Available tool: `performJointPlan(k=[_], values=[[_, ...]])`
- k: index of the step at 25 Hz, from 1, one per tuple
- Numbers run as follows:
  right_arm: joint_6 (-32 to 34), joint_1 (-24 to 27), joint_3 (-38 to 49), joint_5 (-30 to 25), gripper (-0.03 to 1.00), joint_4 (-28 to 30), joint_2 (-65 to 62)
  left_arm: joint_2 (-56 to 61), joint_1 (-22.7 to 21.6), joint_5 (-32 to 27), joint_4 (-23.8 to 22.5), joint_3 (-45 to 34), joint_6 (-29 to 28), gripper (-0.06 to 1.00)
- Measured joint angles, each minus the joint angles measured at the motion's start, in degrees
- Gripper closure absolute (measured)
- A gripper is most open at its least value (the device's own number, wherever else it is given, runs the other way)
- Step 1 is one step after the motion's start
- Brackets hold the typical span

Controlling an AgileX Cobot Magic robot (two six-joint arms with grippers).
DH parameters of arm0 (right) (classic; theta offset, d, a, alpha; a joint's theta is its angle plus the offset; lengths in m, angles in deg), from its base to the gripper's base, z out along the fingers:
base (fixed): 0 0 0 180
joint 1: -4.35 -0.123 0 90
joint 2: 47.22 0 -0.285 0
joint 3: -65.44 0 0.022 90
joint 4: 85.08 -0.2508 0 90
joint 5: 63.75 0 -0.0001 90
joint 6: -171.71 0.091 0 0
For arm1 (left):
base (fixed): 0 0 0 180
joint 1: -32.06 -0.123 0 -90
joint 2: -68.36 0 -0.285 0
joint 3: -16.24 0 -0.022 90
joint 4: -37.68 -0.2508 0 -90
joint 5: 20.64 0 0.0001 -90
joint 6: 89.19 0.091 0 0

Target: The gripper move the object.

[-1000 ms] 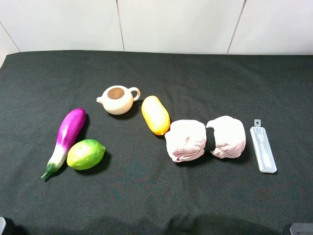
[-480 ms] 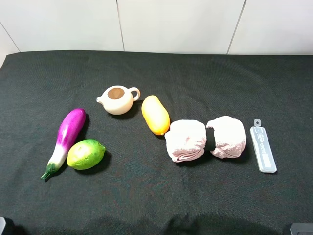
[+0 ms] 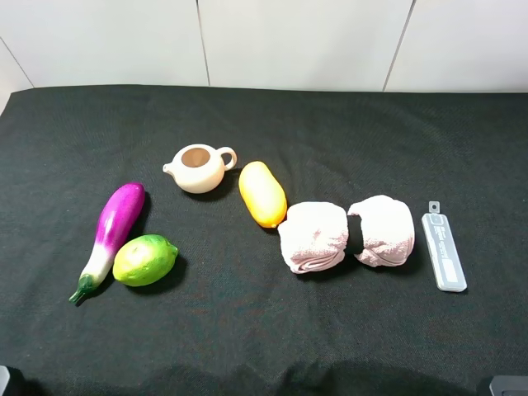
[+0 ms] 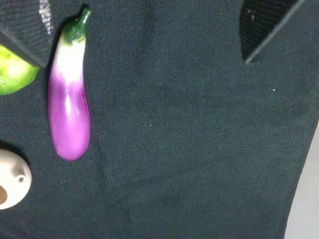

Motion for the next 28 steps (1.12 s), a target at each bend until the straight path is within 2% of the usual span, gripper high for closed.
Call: performJointPlan(k=[15, 23, 28], values=[[0.00, -0.15, 0.00, 0.04, 0.27, -0.12, -11.48, 0.00, 0.00, 0.00, 0.00, 0.00, 0.00, 0.15], [1.06, -6.03, 0.00, 0.04, 0.27, 0.43, -11.59, 0.00, 0.00, 0.00, 0.00, 0.00, 0.00, 0.15], [1.48, -6.79, 0.00, 0.06, 0.27, 0.56, -11.59, 0.00, 0.00, 0.00, 0.00, 0.00, 0.00, 0.15]])
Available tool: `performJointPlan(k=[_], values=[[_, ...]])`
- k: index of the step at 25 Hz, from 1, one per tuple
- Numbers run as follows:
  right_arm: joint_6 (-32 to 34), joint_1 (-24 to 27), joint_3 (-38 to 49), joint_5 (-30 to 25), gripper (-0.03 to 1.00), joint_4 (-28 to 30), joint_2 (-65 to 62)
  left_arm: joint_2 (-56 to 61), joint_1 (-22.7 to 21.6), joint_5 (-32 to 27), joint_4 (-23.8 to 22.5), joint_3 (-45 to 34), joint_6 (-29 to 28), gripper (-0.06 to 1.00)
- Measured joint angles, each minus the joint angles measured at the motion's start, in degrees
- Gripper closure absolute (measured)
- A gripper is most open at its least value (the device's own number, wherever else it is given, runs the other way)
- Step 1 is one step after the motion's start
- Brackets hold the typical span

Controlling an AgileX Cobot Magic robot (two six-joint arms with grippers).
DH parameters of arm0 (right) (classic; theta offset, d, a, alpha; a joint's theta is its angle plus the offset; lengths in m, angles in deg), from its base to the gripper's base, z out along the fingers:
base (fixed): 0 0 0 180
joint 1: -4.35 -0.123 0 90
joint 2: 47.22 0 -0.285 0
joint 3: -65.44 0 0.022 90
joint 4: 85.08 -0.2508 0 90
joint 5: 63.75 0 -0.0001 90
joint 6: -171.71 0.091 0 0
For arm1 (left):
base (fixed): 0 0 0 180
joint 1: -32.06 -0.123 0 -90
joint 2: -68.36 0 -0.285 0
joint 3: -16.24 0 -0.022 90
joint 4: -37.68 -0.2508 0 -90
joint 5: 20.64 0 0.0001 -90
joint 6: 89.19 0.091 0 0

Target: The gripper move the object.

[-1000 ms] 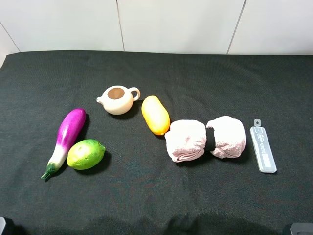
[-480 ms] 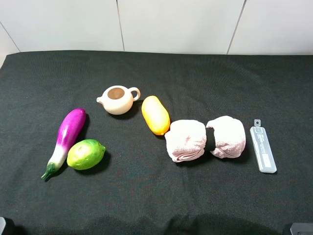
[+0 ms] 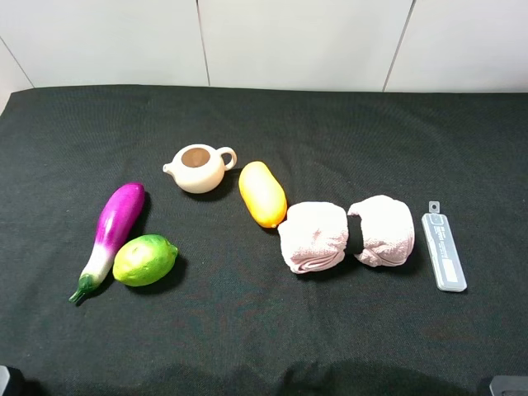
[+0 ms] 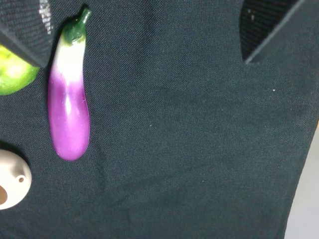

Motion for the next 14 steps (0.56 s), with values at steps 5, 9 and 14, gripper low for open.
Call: performJointPlan(k=[5, 9, 14], values=[[0.17, 0.00, 0.00, 0.05, 0.27, -0.03, 0.00, 0.00, 0.00, 0.00, 0.00, 0.00, 0.00, 0.15], [0.17, 0.00, 0.00, 0.05, 0.27, -0.03, 0.00, 0.00, 0.00, 0.00, 0.00, 0.00, 0.00, 0.15], [0.17, 0.00, 0.00, 0.05, 0.27, -0.03, 0.00, 0.00, 0.00, 0.00, 0.00, 0.00, 0.00, 0.15]])
